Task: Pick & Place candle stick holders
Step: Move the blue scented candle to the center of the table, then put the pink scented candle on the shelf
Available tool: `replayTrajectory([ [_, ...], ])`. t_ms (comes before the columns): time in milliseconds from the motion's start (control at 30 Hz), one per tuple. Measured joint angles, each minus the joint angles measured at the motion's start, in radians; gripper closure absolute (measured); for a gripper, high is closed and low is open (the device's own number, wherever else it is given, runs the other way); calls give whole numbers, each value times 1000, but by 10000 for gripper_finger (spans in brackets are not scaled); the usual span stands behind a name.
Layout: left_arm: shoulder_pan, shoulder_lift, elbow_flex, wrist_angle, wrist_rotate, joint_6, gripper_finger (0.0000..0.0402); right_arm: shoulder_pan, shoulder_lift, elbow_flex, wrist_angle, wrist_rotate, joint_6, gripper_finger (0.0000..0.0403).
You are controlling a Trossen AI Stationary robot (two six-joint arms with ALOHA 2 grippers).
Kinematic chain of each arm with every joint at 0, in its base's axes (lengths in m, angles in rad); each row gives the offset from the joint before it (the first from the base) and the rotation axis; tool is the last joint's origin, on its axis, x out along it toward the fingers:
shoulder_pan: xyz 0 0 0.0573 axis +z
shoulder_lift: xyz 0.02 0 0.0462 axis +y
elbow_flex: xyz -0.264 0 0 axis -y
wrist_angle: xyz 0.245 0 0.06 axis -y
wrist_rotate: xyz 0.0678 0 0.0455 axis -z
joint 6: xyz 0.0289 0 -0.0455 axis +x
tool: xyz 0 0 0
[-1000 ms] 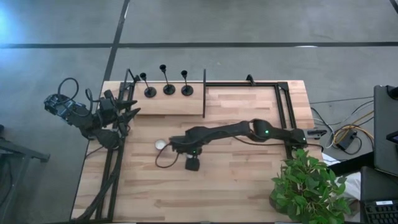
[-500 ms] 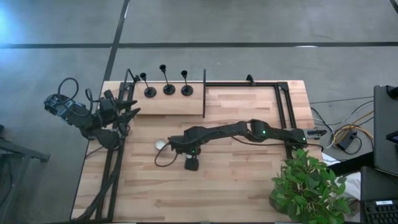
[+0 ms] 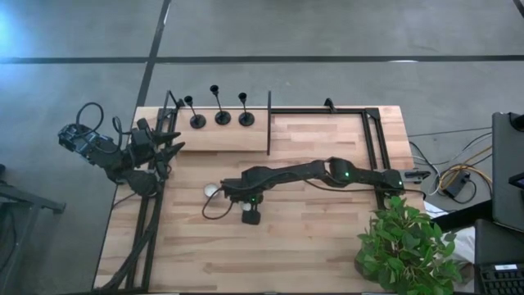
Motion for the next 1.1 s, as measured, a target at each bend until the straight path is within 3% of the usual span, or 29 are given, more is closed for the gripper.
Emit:
replayTrajectory([
  [333, 0, 0, 0, 0, 0, 7, 234, 5, -157, 15, -106, 17, 27, 20],
  [600, 0, 0, 0, 0, 0, 27, 234, 48, -380, -30, -107, 248, -18, 42],
  [867, 0, 0, 0, 0, -43, 87, 234, 21, -724, -373, -81, 291, 44, 143],
  [1100, 0, 3, 0, 0, -44, 77, 234, -2, -1053, -706, 108, 401, 104, 226],
])
